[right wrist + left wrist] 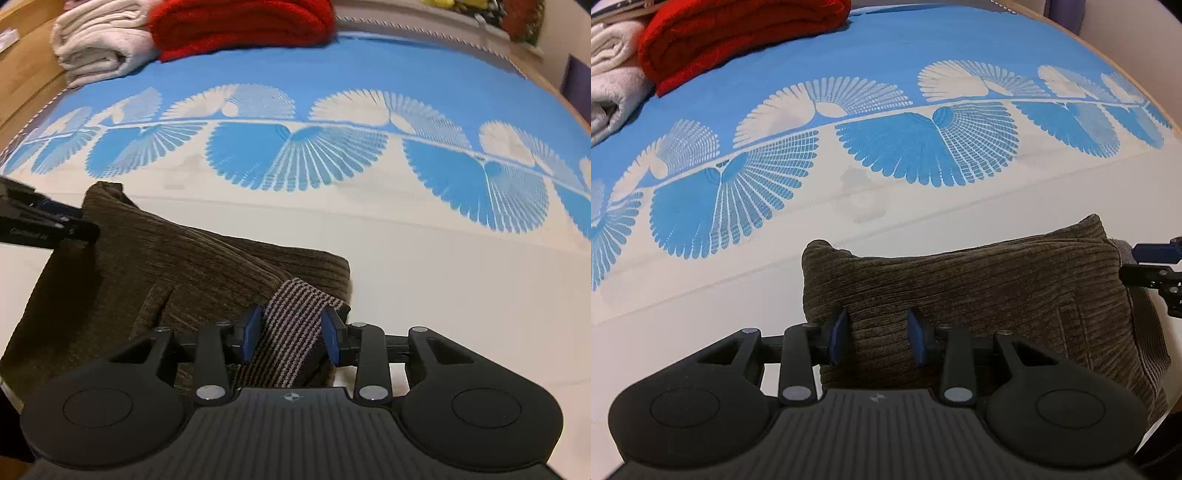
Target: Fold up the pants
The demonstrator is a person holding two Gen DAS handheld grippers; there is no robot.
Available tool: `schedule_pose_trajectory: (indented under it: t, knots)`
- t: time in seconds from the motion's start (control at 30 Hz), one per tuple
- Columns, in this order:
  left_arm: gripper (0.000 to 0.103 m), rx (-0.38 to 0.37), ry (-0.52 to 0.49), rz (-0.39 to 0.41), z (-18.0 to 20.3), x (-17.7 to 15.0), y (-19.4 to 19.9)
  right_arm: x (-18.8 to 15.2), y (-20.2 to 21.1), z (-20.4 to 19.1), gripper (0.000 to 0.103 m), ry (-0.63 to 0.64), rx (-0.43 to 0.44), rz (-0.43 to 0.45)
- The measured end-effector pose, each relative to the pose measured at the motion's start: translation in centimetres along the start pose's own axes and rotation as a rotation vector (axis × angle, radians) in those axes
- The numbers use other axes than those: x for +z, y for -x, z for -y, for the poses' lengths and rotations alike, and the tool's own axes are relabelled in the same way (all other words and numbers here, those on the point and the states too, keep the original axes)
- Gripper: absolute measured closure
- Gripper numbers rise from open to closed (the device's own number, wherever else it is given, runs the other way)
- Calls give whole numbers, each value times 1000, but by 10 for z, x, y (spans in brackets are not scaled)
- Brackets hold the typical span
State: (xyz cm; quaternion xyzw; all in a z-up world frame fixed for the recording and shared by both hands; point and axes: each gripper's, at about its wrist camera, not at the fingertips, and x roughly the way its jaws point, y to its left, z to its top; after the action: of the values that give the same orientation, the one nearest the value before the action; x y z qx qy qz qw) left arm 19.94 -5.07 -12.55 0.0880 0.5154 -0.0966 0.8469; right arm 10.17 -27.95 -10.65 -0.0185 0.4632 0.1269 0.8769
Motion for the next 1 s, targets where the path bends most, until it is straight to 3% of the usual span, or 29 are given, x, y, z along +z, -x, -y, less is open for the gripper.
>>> schedule_pose_trajectory:
  t: [0.07,0.2,0.3,0.33,0.43,0.53,0.63,0.73,0.8,0.87,0.9,0.93,1.0]
  knots:
    - [60,-18,23,2,-4,0,2,1,3,0,65,-25,-3,-7]
    - [37,-60,94,24,-21,0,11,2,16,12,58,-155,48,53]
    - [18,-81,159,33,-39,-4,15,-5,25,32,39,-250,119,88]
    - [17,-95,183,23,-44,-6,14,-8,25,37,31,-266,126,76]
    - [17,-173,247,-62,-58,-15,-2,-27,7,50,28,-316,176,-55]
    - [14,-257,311,-134,-67,-30,-25,-41,-12,53,18,-352,249,-156]
    - [14,-356,380,-196,-72,-43,-47,-43,-27,51,11,-361,275,-174]
    - [14,-423,396,-190,-70,-48,-58,-43,-40,50,10,-405,321,-197]
    - [17,-440,370,-163,-64,-43,-58,-42,-43,45,10,-380,314,-183]
    - [24,-419,328,-133,-59,-40,-59,-39,-42,42,19,-354,303,-162]
    - [34,-410,305,-126,-56,-38,-58,-39,-41,43,23,-350,297,-154]
    - [39,-395,282,-121,-53,-34,-54,-38,-40,44,32,-346,293,-144]
    - [64,-389,252,-85,-51,-22,-41,-32,-28,39,44,-304,266,-86]
